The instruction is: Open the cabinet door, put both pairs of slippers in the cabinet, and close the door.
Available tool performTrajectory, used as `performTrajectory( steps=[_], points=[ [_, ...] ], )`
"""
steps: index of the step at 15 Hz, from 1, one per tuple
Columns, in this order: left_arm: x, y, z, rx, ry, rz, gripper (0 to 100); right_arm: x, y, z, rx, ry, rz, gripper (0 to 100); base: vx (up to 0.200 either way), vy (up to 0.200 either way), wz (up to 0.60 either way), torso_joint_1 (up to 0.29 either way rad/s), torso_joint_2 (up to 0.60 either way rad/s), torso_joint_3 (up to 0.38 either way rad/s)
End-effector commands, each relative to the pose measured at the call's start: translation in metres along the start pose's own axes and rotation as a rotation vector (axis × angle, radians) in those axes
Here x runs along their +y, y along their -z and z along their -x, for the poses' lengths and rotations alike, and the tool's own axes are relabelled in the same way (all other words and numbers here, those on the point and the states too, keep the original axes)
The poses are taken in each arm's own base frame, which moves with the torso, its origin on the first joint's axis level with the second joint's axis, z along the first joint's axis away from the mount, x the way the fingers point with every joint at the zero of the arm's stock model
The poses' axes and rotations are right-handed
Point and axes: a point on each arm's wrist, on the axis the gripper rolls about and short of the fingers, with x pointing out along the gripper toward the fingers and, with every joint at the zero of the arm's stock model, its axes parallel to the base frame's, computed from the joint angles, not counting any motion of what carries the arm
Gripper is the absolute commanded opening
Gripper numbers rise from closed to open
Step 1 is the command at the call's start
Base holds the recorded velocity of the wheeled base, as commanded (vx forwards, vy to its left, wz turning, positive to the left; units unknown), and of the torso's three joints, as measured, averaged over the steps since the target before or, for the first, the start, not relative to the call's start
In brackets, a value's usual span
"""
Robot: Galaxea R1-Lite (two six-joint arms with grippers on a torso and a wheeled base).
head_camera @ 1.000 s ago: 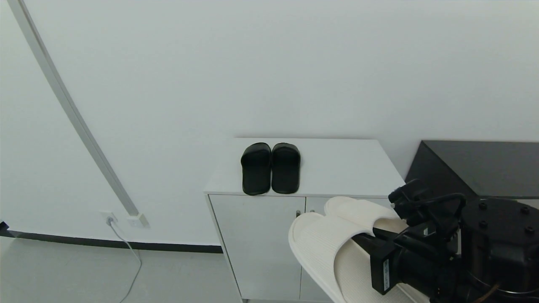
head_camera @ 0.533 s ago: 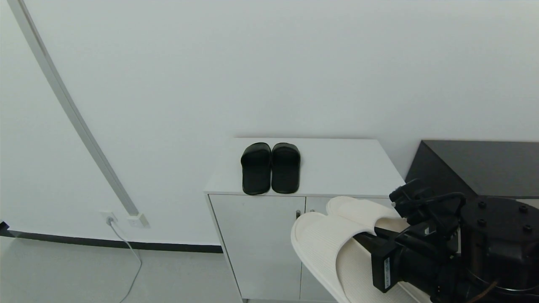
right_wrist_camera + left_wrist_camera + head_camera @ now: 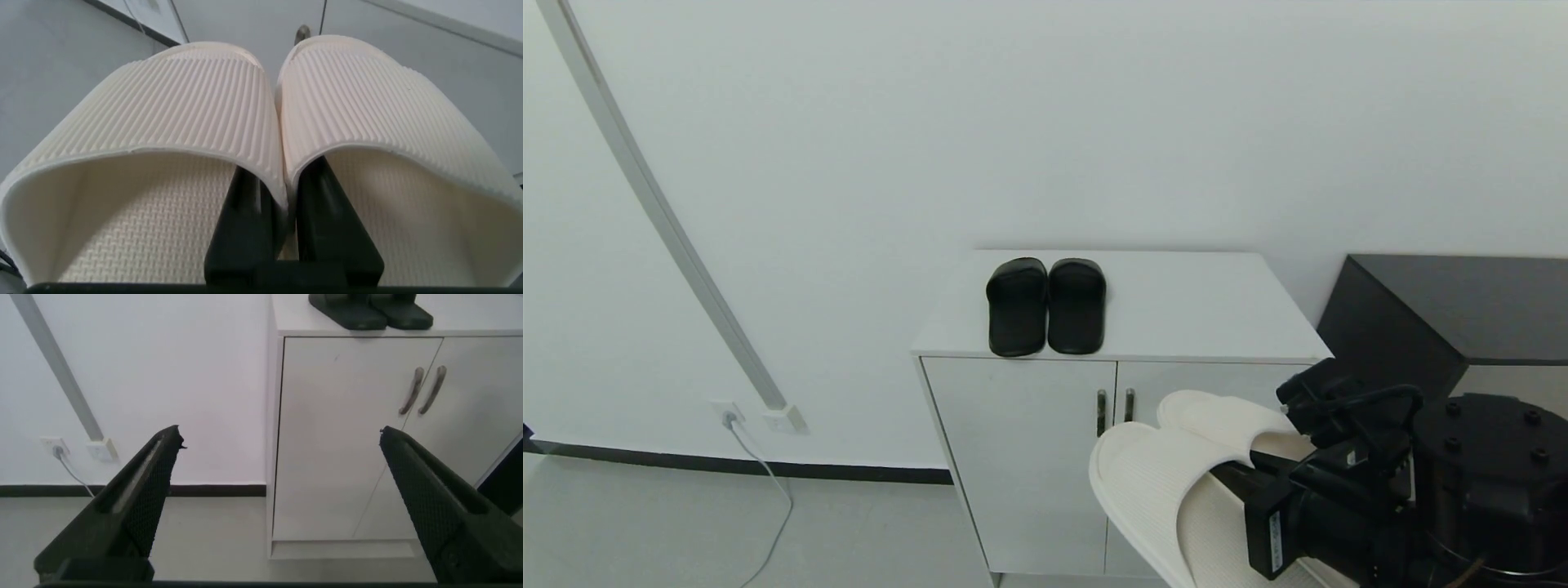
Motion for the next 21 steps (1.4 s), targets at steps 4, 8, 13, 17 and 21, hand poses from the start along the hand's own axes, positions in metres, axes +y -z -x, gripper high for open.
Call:
performTrajectory(
  steps=[4,8,13,17,21],
  points=[
    [0.0,0.0,0.0,0.002,0.004,-0.024,100,-0.001,0.006,-0.001,0.02,0.013,0.007,0,0.0,0.0,0.0,-0.195,0.44,0.245],
    [0.0,0.0,0.0,0.003,0.006,-0.023,100,-0.002,0.006,0.002,0.016,0.015,0.011,0,0.0,0.0,0.0,-0.232,0.55,0.314],
    [0.0,0.0,-0.001,0.014,0.006,-0.015,100,-0.003,0.008,0.002,0.007,0.014,0.032,0,0.0,0.0,0.0,-0.217,0.53,0.31],
    [0.0,-0.002,-0.003,0.034,0.009,-0.002,100,-0.003,0.013,-0.001,0.016,0.016,0.032,0,0.0,0.0,0.0,-0.187,0.51,0.316],
    [0.0,-0.002,0.0,-0.006,0.004,-0.006,100,-0.003,0.021,-0.006,0.048,0.011,0.034,0,0.0,0.0,0.0,-0.157,0.48,0.32]
  ],
)
